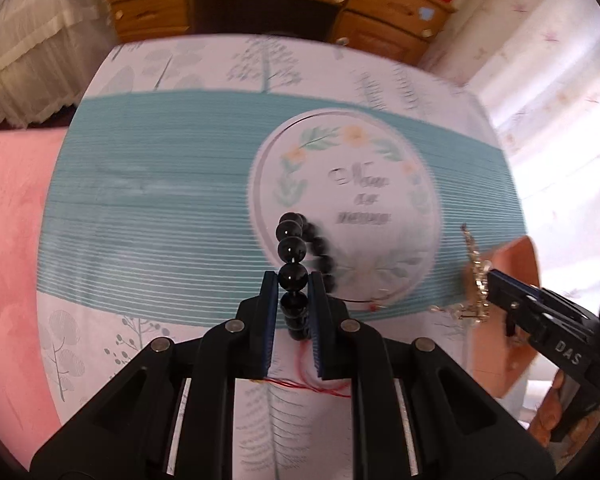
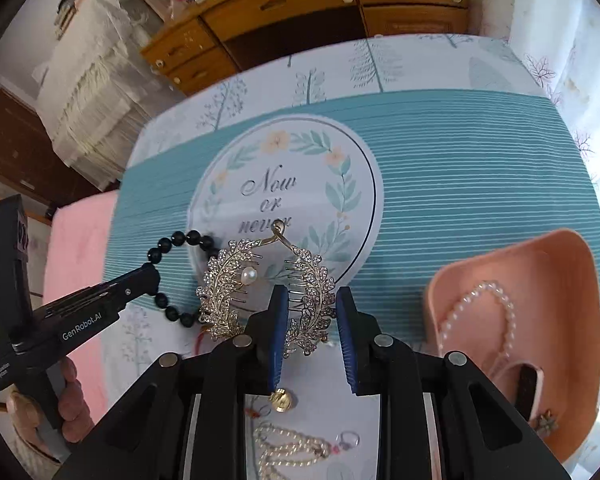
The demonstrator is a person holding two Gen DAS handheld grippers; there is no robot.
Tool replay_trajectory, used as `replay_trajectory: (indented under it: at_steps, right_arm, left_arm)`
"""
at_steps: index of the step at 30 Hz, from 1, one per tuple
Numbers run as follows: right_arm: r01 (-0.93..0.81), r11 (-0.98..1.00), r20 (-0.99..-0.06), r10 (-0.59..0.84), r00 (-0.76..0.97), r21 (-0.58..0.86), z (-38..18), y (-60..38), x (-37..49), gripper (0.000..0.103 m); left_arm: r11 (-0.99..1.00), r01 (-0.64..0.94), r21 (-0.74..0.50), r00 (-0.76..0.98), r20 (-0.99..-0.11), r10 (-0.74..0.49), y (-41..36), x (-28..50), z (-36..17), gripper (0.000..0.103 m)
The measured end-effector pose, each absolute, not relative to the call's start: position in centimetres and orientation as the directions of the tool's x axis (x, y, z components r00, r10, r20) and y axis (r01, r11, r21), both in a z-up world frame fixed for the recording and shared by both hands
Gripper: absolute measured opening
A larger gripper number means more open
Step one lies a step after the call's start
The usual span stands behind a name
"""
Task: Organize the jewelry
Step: 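Carry the earrings with the right gripper while the left carries the black bracelet toward the pink tray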
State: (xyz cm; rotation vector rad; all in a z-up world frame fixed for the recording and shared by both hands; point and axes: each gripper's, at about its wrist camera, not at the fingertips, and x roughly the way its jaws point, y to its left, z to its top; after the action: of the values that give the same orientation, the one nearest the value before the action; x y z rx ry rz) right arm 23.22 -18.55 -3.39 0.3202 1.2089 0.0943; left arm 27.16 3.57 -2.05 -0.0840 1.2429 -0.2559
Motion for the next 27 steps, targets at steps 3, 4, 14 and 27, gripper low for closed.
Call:
replay_trajectory:
  at_steps: [3, 4, 14, 27]
  right_arm:
    - [0.101, 0.937, -0.878, 0.272, 0.395, 0.335, -0.9, -20.5, 21.2, 0.023]
    - [0.102, 0.932, -0.869, 0.280, 0.409, 0.348, -0.2, -21.3, 20.6, 0.023]
    - [0.192, 0.904, -0.831, 0.246, 0.499, 0.383, 3.9, -29.9, 12.7, 0.023]
    - [0.323, 0.865, -0.823, 0.162, 0.545, 0.385, 3.2, -37.9, 4.1, 0.024]
  left_arm:
    - [0.952, 0.219, -0.214, 0.331, -0.901, -0.279, 1.5, 25.8, 1.0, 0.012]
    - [0.946, 0.243, -0.214, 0.342, -0.894, -0.290, 0.7, 25.3, 2.1, 0.012]
    - [0.850, 0.457, -0.261, 0.341, -0.831, -0.439, -9.5, 20.4, 8.9, 0.012]
    - [0.774, 0.550, -0.315, 0.218, -0.840, -0.497, -22.9, 19.0, 5.0, 0.012]
